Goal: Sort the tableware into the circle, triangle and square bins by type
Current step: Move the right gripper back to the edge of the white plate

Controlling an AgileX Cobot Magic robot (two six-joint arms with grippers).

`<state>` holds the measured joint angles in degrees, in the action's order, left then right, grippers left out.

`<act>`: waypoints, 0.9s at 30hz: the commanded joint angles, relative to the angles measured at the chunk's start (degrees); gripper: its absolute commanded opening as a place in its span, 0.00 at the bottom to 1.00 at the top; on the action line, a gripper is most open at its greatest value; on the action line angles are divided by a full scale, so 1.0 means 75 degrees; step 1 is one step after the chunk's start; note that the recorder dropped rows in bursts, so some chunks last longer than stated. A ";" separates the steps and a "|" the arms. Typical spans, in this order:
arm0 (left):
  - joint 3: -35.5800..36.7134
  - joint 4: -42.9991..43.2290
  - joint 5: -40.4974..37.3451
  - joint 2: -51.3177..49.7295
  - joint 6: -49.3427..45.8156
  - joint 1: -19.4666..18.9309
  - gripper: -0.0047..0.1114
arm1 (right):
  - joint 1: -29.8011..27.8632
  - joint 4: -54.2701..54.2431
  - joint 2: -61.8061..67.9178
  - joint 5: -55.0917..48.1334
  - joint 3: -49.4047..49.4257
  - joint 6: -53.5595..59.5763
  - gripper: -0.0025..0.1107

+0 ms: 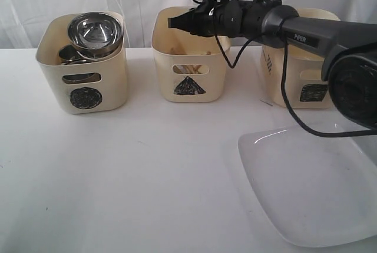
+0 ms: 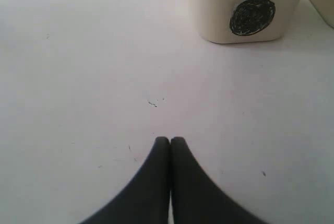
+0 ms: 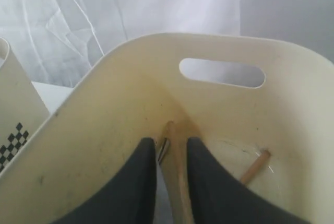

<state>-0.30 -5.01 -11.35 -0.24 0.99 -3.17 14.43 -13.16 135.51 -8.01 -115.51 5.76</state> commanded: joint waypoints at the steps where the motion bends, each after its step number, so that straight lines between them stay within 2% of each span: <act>1: 0.0040 -0.0057 0.0032 0.0033 0.0032 -0.0011 0.04 | -0.0053 -0.0017 -0.0367 -0.0881 -0.0060 -0.0223 0.21; 4: 0.0040 -0.0057 0.0032 0.0033 0.0032 -0.0011 0.04 | -0.0067 0.0042 -0.0823 -0.2328 0.0153 -0.0248 0.21; 10: 0.0040 -0.0057 0.0032 0.0033 0.0032 -0.0011 0.04 | -0.0173 0.0180 -0.1756 -0.2928 0.1356 -0.0267 0.21; 16: 0.0040 -0.0057 0.0032 0.0033 0.0032 -0.0011 0.04 | -0.0173 0.0074 -0.3228 -0.2390 0.3391 -0.0267 0.21; 27: 0.0040 -0.0057 0.0032 0.0033 0.0032 -0.0011 0.04 | -0.0173 -0.0040 -0.6978 -0.1198 0.7569 -0.0403 0.21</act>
<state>-0.30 -5.01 -11.35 -0.24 0.99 -3.17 13.60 -13.14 90.09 -19.57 -65.88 3.15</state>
